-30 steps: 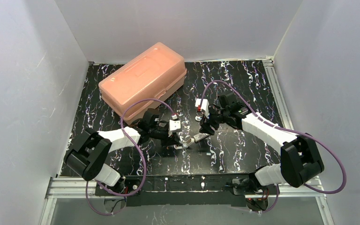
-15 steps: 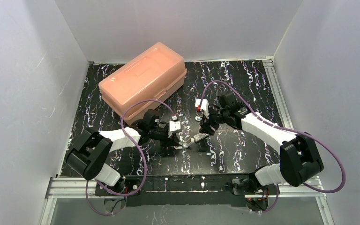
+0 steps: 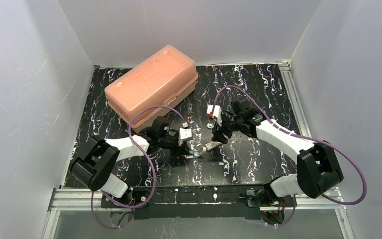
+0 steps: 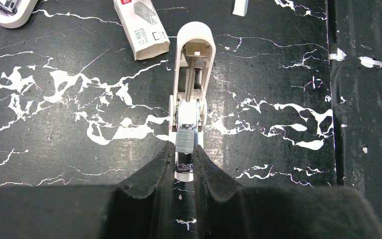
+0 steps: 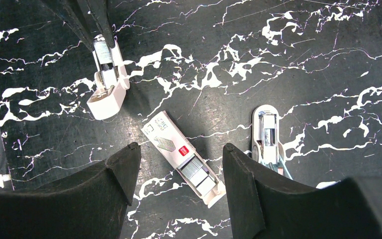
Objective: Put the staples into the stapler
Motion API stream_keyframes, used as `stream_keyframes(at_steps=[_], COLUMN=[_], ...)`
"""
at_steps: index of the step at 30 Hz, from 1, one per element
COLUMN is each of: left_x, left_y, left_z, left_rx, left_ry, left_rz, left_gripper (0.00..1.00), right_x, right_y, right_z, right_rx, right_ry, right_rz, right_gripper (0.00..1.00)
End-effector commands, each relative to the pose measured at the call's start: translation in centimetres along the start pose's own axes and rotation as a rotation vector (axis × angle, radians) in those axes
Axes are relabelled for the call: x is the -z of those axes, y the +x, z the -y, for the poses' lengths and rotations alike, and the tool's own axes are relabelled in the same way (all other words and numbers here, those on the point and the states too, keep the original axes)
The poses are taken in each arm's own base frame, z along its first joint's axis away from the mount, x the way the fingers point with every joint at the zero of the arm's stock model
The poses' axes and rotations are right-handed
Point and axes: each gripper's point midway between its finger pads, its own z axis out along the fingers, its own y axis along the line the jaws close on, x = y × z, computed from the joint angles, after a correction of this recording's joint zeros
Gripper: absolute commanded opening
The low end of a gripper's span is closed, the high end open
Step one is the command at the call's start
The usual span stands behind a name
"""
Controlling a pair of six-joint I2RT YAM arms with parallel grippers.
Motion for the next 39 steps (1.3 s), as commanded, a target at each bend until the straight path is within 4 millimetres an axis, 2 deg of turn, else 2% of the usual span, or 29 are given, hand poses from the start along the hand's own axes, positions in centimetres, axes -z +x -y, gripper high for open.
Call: stream_keyframes(at_steps=[1,33,39], left_x=[-0.11,-0.32,-0.24], left_y=[0.6,1.28,0.88], left_z=[0.49,0.44,0.4], left_rx=[0.024,0.05,0.048], left_ry=[0.015,0.018,0.016], left_rz=[-0.017,-0.049,-0.041], left_gripper=[0.0,0.0,0.0], right_x=[-0.06,-0.07,-0.15], right_y=[0.18,0.3,0.38], right_z=[0.21,0.29,0.27], right_rx=[0.009,0.01,0.01], right_ry=[0.009,0.012,0.009], right_rz=[0.007,0.002,0.0], right_gripper=[0.69,0.69,0.68])
